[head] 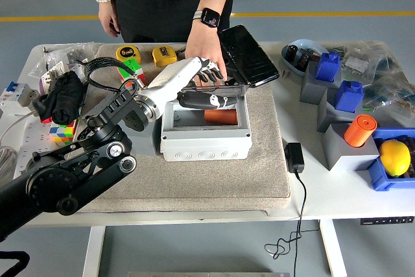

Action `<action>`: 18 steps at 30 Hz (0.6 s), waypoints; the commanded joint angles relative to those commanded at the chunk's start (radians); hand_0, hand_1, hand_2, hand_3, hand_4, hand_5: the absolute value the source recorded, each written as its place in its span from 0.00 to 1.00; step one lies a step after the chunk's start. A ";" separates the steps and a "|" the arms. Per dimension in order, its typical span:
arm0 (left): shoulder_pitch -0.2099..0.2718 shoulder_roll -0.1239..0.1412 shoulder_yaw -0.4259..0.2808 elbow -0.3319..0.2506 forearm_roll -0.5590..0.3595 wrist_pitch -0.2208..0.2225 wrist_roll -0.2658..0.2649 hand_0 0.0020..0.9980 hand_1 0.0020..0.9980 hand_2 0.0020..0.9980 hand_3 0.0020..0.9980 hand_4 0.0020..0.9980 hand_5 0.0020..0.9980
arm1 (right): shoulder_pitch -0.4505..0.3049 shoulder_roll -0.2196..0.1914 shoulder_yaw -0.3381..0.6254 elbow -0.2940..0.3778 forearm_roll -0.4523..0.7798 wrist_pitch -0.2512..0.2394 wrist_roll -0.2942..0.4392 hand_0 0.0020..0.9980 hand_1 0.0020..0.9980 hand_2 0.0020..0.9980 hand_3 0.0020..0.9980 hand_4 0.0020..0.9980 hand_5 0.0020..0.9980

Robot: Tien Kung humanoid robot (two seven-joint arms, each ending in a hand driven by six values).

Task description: Fetch the battery,place it into the box,close the lid of the box

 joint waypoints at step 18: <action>0.022 -0.016 0.050 0.001 -0.041 0.012 -0.022 0.26 0.54 0.59 0.59 1.00 0.60 | -0.003 0.001 -0.003 -0.002 0.001 -0.003 0.004 0.73 0.68 0.68 0.64 1.00 0.58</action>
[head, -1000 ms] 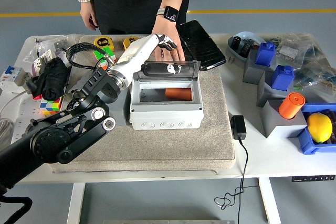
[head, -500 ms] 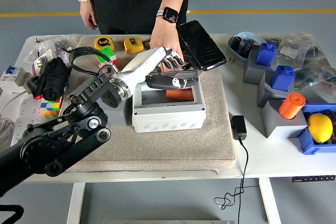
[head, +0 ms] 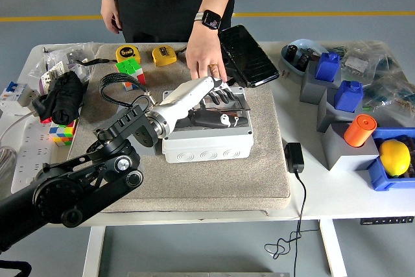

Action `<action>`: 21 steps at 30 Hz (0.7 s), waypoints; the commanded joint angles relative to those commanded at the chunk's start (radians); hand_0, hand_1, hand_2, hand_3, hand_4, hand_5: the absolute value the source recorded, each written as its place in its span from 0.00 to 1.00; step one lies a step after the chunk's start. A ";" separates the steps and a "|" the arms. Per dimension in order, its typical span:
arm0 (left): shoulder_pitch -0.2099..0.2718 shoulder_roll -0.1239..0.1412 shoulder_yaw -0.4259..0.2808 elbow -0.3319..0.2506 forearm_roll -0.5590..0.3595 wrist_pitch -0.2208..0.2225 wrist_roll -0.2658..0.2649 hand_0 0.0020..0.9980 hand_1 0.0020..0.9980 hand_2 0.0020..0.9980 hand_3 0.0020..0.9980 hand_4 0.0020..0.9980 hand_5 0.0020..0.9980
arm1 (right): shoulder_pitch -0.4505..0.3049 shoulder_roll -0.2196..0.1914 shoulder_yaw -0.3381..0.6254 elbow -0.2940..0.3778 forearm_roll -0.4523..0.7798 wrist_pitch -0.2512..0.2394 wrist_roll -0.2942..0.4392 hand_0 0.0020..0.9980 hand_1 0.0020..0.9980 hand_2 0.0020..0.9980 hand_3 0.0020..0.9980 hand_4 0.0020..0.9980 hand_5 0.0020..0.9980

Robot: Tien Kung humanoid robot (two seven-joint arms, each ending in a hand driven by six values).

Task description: Fetch the battery,place it into the box,close the lid of the box

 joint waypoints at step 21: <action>0.062 0.033 -0.167 -0.017 -0.311 0.179 -0.299 0.58 0.65 0.62 0.61 1.00 0.58 | 0.002 0.000 -0.003 0.000 0.001 0.000 0.001 0.72 0.68 0.68 0.64 1.00 0.58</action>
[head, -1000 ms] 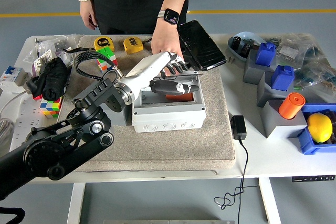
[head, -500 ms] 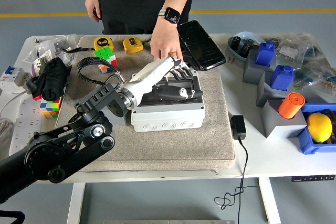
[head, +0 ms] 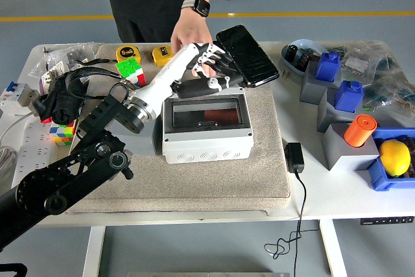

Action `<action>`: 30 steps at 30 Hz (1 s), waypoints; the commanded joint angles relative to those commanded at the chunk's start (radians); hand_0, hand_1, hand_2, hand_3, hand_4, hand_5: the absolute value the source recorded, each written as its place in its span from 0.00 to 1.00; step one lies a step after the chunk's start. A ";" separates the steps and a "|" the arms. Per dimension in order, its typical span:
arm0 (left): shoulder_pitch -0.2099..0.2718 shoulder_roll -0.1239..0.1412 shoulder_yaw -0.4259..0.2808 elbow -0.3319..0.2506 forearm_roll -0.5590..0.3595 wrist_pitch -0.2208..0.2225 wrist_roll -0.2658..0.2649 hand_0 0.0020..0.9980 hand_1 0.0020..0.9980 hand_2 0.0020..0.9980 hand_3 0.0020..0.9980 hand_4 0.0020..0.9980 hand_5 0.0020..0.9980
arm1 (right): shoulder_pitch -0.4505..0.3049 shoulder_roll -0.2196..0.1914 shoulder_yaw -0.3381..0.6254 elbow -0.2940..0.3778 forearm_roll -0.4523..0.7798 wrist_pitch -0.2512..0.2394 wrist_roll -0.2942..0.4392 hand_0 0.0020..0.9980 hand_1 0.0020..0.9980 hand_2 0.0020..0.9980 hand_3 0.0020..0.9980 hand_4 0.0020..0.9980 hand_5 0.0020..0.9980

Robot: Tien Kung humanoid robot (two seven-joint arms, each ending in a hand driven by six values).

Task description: Fetch the battery,place it into the box,close the lid of the box

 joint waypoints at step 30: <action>0.192 0.064 -0.591 0.123 -0.134 -0.038 -0.029 0.71 0.70 0.68 0.64 1.00 0.55 | 0.008 -0.004 -0.022 -0.038 0.045 0.004 -0.007 0.73 0.68 0.68 0.64 1.00 0.58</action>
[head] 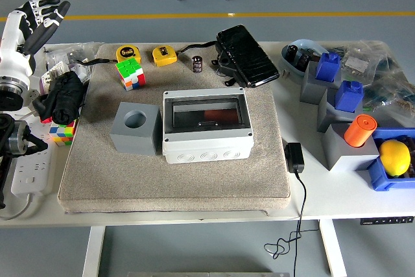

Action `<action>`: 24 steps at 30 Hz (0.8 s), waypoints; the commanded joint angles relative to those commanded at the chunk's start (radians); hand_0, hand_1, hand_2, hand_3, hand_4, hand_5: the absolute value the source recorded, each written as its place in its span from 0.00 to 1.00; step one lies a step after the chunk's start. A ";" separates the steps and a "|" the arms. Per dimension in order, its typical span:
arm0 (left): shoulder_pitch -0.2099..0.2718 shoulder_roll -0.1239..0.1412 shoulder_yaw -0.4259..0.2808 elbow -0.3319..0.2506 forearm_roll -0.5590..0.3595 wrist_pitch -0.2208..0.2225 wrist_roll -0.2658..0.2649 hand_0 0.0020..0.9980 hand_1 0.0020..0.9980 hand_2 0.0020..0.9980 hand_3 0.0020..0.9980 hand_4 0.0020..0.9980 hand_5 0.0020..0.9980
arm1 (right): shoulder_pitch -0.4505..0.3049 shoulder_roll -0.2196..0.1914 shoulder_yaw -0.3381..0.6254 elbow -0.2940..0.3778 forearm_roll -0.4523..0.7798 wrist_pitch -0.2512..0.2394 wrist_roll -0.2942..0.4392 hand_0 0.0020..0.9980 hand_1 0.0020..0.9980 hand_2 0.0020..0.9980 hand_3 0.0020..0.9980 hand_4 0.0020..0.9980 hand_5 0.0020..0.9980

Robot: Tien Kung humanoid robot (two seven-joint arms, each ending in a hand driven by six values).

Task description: Fetch the battery,place it into the box,close the lid of the box

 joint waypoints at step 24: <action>0.010 0.021 -0.057 -0.008 -0.034 -0.025 0.015 0.69 0.68 0.66 0.63 0.99 0.54 | 0.011 -0.012 -0.011 0.001 -0.003 0.003 -0.005 0.72 0.68 0.68 0.64 1.00 0.58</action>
